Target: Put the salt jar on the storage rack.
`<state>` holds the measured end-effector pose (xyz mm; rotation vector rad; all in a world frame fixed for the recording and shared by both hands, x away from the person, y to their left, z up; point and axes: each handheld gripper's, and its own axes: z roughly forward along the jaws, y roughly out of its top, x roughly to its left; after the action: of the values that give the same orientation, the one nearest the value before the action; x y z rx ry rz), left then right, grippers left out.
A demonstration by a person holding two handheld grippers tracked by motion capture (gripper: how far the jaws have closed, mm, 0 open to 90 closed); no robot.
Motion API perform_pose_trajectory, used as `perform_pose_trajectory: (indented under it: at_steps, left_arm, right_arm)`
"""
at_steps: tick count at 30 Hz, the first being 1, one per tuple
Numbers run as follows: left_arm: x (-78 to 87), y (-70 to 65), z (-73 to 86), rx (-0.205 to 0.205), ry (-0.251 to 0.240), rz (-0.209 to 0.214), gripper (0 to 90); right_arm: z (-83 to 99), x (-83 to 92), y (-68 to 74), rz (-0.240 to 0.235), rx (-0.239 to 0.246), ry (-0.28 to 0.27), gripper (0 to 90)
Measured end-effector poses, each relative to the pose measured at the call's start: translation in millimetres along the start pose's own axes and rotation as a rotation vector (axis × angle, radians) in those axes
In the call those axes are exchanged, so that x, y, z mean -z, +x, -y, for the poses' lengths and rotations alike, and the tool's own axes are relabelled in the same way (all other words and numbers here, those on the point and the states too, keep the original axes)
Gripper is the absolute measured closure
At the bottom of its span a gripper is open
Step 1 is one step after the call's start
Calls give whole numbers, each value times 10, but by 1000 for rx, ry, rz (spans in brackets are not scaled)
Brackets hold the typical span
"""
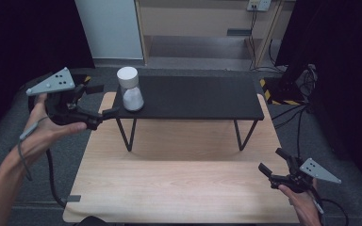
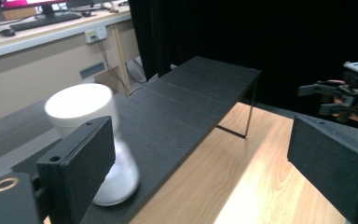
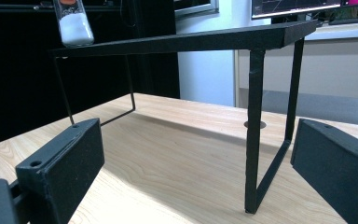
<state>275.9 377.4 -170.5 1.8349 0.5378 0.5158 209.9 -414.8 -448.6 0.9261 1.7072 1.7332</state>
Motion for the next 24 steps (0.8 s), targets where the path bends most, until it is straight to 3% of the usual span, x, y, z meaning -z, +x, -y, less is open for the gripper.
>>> perform_pose_trajectory:
  at_steps: [1,4,13,24]
  left_arm:
    - [1,-31,20,-9,0,1,61]
    - [-10,-56,97,14,-14,26,63]
    - [-35,-54,194,41,-7,-12,67]
    - [-89,-40,199,38,4,-7,68]
  right_arm:
    - [-2,-2,3,-1,0,1,26]
    - [-4,-6,13,-2,1,3,26]
    - [-3,-5,18,-2,1,4,27]
    - [-4,-9,10,-5,0,7,27]
